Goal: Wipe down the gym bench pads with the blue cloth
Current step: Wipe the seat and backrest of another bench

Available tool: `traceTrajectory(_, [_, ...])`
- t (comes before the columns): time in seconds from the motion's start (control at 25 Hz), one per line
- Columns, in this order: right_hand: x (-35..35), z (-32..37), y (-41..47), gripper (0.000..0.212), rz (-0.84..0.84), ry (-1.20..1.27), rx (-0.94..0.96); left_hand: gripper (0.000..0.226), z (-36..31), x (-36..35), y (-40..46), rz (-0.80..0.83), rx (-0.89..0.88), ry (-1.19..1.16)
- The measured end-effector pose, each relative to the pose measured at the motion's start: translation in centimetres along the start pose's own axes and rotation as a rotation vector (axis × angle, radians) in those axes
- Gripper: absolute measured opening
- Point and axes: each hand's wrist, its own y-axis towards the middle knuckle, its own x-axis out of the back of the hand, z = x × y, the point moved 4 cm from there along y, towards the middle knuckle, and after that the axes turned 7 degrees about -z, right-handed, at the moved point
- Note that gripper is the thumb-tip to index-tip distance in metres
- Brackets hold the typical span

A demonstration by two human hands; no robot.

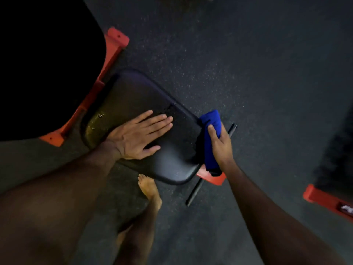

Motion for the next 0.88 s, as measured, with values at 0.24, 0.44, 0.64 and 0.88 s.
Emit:
traceTrajectory(0.24, [-2.9, 4.8, 5.2, 0.037, 0.356, -0.249, 0.218, 0.076, -0.1, -0.2, -0.1, -0.009, 0.034, 0.006])
traceTrajectory(0.44, [-12.5, 14.5, 8.0, 0.04, 0.641, -0.274, 0.494, 0.072, 0.4, 0.3, 0.1, -0.05, 0.052, -0.036])
traceTrajectory(0.64, [-7.1, 8.7, 7.7, 0.038, 0.718, -0.229, 0.506, 0.067, 0.1, 0.2, -0.1, 0.02, 0.109, -0.027])
traceTrajectory(0.88, [-3.0, 3.7, 7.8, 0.039, 0.776, -0.208, 0.482, 0.068, -3.3, 0.5, -0.2, -0.021, 0.721, 0.082])
